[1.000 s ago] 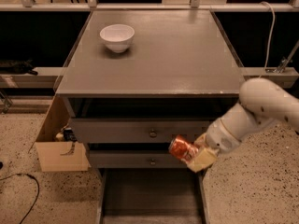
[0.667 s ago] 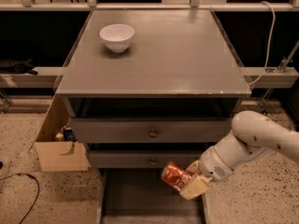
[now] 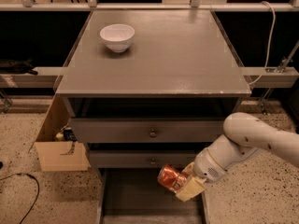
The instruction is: Place coke can into bottom drawer
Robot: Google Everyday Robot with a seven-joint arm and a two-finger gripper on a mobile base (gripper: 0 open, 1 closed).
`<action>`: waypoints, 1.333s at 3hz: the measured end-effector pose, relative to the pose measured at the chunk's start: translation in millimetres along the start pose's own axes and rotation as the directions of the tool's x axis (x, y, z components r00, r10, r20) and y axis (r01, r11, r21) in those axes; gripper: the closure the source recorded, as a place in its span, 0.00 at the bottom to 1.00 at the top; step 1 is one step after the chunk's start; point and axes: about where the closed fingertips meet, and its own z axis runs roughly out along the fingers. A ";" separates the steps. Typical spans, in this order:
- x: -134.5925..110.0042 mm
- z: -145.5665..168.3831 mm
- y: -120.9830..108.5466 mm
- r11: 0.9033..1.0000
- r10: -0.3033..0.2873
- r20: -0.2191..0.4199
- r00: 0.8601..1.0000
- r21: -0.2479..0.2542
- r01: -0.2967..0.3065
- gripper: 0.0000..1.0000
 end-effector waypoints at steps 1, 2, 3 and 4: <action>11.8 27.9 -12.1 0.999 0.031 -0.037 0.999 -0.016 -0.031 1.00; 26.9 49.6 -22.7 0.997 0.067 -0.040 0.997 -0.023 -0.068 1.00; 55.8 69.7 -30.9 0.992 0.118 -0.024 0.993 -0.030 -0.119 1.00; 55.8 69.7 -30.9 0.992 0.118 -0.024 0.993 -0.030 -0.119 1.00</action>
Offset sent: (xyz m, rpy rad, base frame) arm -0.0097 0.0046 -0.0974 -0.0514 0.1027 -0.0572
